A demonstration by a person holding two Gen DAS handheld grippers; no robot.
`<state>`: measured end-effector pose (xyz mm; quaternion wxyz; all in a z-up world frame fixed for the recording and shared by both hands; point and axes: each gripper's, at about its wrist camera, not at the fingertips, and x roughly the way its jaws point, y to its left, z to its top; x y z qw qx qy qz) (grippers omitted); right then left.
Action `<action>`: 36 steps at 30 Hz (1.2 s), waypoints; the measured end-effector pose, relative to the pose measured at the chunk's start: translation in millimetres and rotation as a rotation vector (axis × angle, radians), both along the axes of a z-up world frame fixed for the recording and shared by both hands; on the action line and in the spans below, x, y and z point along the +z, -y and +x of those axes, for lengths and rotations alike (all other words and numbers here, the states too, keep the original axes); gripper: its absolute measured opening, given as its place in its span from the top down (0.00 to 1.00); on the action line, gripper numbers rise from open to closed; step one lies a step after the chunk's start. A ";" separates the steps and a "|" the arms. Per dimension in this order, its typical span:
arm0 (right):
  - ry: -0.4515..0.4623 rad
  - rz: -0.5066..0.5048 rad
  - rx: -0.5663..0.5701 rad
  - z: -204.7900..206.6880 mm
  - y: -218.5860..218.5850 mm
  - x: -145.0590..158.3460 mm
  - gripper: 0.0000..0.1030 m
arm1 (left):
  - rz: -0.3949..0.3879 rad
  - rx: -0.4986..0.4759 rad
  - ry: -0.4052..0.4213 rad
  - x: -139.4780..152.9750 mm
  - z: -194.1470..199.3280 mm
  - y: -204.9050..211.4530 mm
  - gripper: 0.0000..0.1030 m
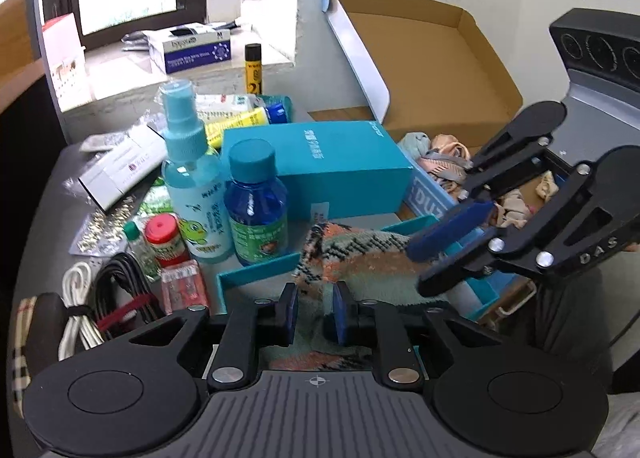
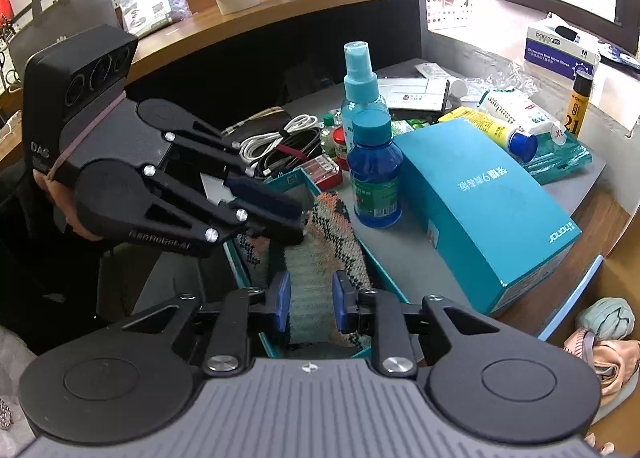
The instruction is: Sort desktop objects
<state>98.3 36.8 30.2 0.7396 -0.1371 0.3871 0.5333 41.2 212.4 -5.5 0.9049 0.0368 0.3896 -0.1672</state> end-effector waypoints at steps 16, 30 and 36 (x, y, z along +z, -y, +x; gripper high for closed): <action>0.008 -0.007 0.036 -4.3 -6.4 -0.7 0.70 | -0.028 0.057 -0.007 1.6 0.0 -15.6 0.61; -0.017 -0.076 0.060 1.8 -20.8 -20.7 0.56 | -0.090 0.012 -0.012 -3.9 11.2 -20.5 0.50; -0.012 -0.069 0.054 2.2 -23.3 -23.8 0.65 | -0.103 -0.022 -0.010 -4.9 9.0 -21.0 0.40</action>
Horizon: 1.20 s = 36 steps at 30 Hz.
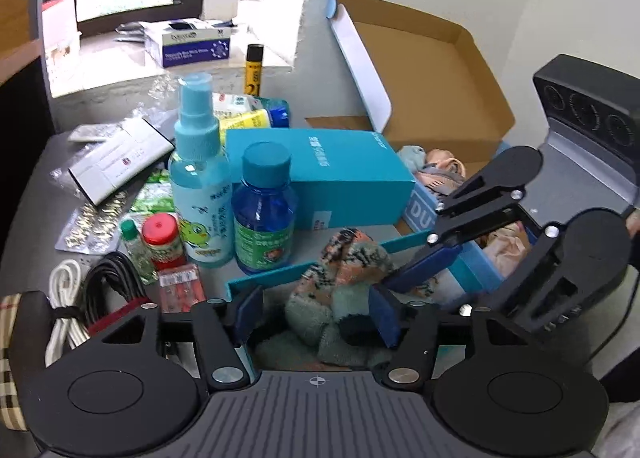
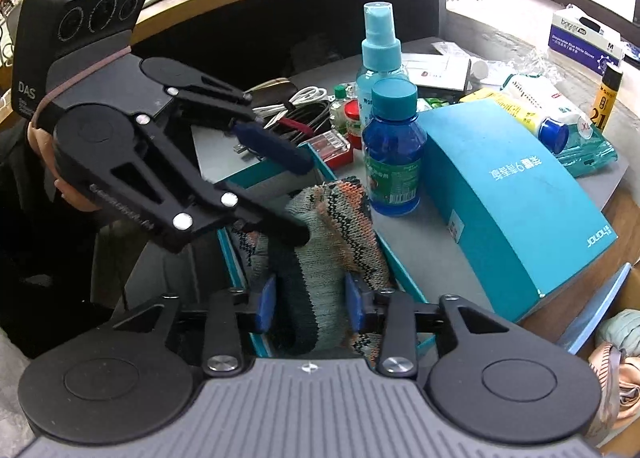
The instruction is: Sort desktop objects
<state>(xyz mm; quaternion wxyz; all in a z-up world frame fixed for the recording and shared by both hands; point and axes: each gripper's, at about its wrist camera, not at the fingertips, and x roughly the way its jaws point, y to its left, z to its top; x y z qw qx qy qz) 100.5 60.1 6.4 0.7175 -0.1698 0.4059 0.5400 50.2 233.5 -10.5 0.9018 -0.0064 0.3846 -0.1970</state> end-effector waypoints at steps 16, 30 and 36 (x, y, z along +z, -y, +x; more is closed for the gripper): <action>0.081 0.021 -0.033 -8.7 23.4 28.4 0.81 | -0.088 -0.077 -0.074 -3.0 -4.6 6.7 0.37; 0.117 0.011 0.023 -9.8 6.4 25.2 0.81 | -0.109 -0.118 -0.062 11.8 -25.8 25.1 0.35; 0.115 -0.009 0.039 -9.3 -6.9 10.7 0.81 | 0.011 -0.074 -0.004 22.3 -36.8 22.7 0.36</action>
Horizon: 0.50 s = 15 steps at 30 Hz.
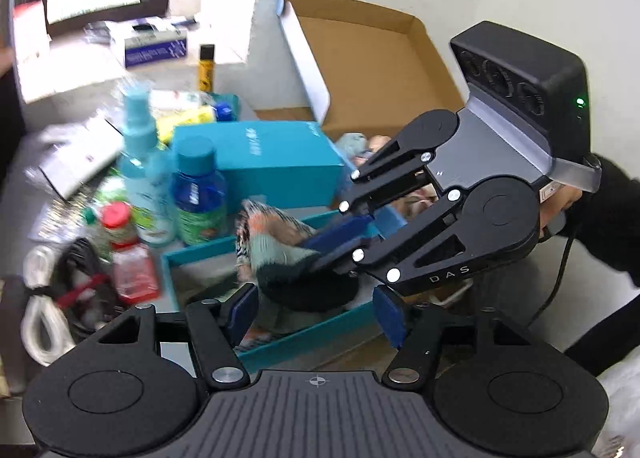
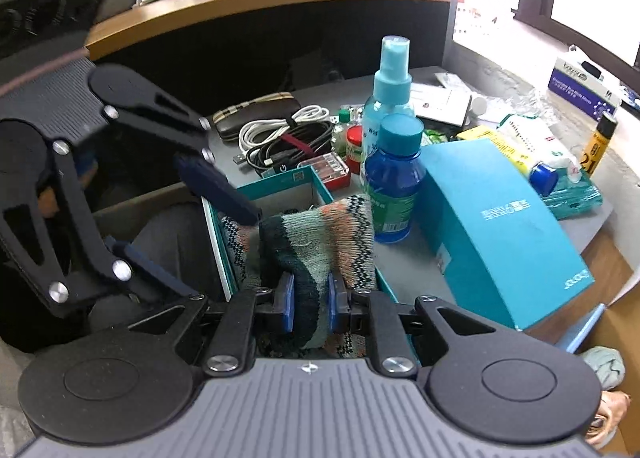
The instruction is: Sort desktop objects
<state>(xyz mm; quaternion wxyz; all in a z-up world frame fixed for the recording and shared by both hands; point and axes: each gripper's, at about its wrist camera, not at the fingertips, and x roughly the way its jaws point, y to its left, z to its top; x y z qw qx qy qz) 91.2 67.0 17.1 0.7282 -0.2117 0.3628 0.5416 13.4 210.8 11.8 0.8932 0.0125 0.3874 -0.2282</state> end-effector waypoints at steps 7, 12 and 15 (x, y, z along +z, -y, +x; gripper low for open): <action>-0.061 0.031 0.004 3.8 7.0 4.0 0.72 | 0.017 0.021 0.053 8.8 5.8 -6.5 0.51; -0.084 0.069 -0.029 3.2 24.6 14.7 0.72 | 0.023 0.064 0.067 5.7 18.8 -5.5 0.67; -0.080 0.089 -0.063 4.3 35.8 20.1 0.72 | 0.024 0.089 0.090 6.1 26.7 -4.3 0.67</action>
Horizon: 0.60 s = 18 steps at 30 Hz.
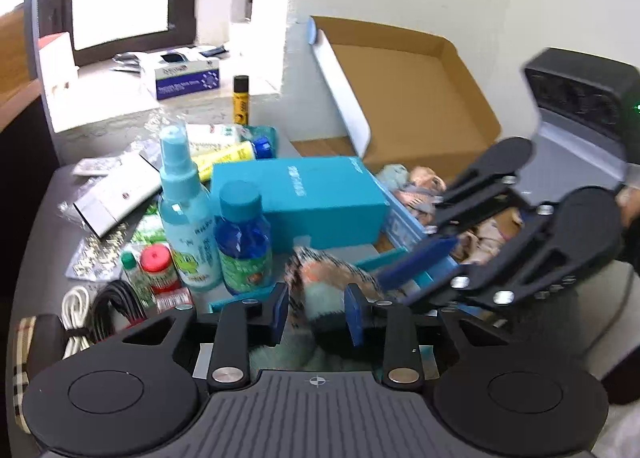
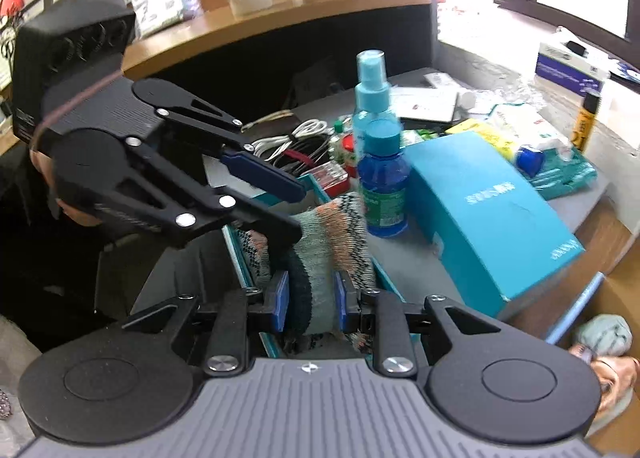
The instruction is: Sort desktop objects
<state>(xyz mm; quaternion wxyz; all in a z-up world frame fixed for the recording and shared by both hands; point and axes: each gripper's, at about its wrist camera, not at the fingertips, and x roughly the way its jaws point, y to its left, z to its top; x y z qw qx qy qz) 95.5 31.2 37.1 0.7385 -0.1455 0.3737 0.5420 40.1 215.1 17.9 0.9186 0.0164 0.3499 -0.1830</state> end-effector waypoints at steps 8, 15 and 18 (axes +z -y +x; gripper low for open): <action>0.006 -0.020 -0.043 5.5 10.7 -2.4 0.66 | -0.011 0.015 -0.048 -10.8 19.1 2.7 0.67; 0.004 -0.052 -0.023 4.5 5.6 -9.3 0.61 | 0.001 0.065 -0.077 -23.0 14.7 -6.2 0.66; 0.006 -0.068 -0.021 5.2 3.0 -9.6 0.57 | -0.007 0.089 -0.087 -27.3 13.3 -11.5 0.66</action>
